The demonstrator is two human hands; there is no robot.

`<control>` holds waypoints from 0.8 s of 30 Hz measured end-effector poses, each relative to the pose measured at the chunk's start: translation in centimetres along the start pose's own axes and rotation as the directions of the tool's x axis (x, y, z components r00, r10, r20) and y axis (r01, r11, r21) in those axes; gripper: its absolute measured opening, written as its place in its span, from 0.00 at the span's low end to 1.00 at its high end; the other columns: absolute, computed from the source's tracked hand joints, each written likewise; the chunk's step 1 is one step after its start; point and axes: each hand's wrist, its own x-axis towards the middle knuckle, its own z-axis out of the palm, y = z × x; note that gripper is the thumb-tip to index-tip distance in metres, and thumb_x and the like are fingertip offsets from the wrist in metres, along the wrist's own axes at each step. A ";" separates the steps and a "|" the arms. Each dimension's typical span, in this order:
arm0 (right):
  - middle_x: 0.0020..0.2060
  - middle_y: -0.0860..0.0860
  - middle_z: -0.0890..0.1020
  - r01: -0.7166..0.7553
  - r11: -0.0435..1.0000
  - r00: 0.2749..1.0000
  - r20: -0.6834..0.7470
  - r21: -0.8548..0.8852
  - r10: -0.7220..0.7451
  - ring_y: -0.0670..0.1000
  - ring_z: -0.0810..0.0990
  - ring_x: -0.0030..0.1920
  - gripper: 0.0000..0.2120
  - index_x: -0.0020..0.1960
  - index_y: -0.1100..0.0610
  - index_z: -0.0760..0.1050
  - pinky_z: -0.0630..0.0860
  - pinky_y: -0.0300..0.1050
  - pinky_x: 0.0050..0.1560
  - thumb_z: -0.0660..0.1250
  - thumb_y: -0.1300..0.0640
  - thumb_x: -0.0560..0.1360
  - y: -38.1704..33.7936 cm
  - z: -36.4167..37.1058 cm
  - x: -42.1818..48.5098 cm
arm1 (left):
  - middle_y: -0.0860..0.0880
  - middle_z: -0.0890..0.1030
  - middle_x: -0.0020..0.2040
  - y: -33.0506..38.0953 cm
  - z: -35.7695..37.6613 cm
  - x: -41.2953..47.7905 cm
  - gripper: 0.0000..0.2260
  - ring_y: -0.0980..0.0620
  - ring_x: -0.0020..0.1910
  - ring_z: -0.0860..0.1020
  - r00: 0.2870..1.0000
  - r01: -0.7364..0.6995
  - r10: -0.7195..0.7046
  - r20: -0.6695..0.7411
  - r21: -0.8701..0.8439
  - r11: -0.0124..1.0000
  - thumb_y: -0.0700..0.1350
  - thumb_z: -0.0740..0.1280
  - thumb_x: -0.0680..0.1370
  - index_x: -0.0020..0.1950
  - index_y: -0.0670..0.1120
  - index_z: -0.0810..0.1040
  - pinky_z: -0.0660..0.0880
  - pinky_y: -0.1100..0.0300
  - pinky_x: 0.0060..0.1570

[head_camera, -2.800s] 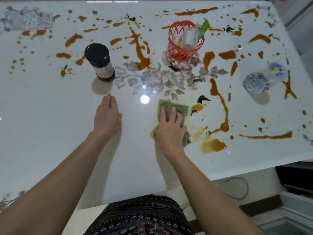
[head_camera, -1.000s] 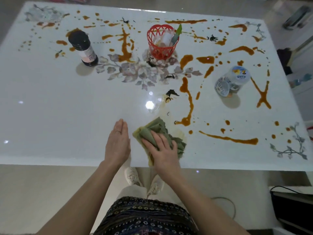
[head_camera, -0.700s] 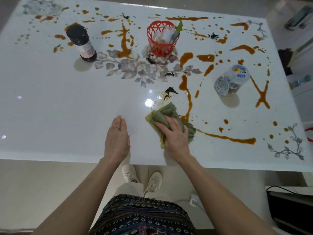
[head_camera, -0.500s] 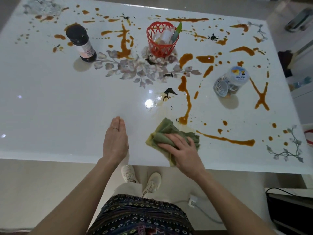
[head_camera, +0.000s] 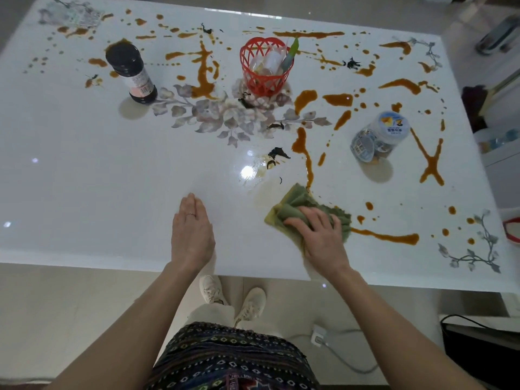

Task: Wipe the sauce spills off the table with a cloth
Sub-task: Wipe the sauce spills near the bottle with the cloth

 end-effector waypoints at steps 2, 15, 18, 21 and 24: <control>0.67 0.51 0.71 -0.133 0.991 0.991 0.003 0.018 0.133 0.54 0.64 0.67 0.24 0.63 0.43 0.69 0.62 0.67 0.64 0.70 0.61 0.72 0.3 -0.3 2.1 | 0.37 0.48 0.76 0.2 0.1 0.0 0.27 0.41 0.76 0.47 1.000 -0.001 0.000 0.024 0.044 0.999 0.38 0.56 0.80 0.75 0.34 0.47 0.50 0.50 0.74; 0.68 0.51 0.69 -0.137 0.990 0.988 0.076 0.016 0.135 0.54 0.61 0.68 0.24 0.63 0.42 0.68 0.60 0.66 0.64 0.67 0.62 0.72 1.1 -0.7 3.7 | 0.37 0.48 0.76 0.0 0.1 0.0 0.27 0.40 0.76 0.48 0.998 -0.026 0.021 0.055 0.103 0.994 0.40 0.55 0.80 0.75 0.34 0.48 0.51 0.49 0.74; 0.68 0.51 0.68 -0.266 0.961 0.962 0.087 0.071 0.259 0.54 0.59 0.68 0.24 0.63 0.43 0.71 0.57 0.65 0.66 0.66 0.64 0.72 0.5 -1.0 4.4 | 0.38 0.47 0.76 0.1 0.0 0.0 0.27 0.41 0.76 0.47 0.997 -0.027 0.019 0.074 0.116 0.993 0.41 0.55 0.80 0.75 0.34 0.47 0.50 0.51 0.74; 0.66 0.52 0.70 -0.152 0.987 0.987 0.056 0.049 0.150 0.56 0.62 0.65 0.28 0.62 0.42 0.72 0.61 0.66 0.62 0.70 0.64 0.68 -2.2 -0.5 2.4 | 0.38 0.48 0.76 0.3 0.0 0.1 0.27 0.41 0.76 0.47 0.999 -0.020 0.015 0.051 0.099 0.995 0.40 0.56 0.80 0.75 0.35 0.48 0.51 0.51 0.74; 0.67 0.52 0.70 -0.002 1.000 0.995 0.103 0.001 0.002 0.58 0.63 0.65 0.28 0.65 0.41 0.71 0.63 0.67 0.59 0.64 0.59 0.68 -4.3 0.3 2.3 | 0.38 0.48 0.76 0.4 0.2 0.1 0.27 0.42 0.76 0.48 0.999 -0.017 0.014 0.035 0.091 0.996 0.40 0.56 0.80 0.75 0.35 0.48 0.51 0.51 0.74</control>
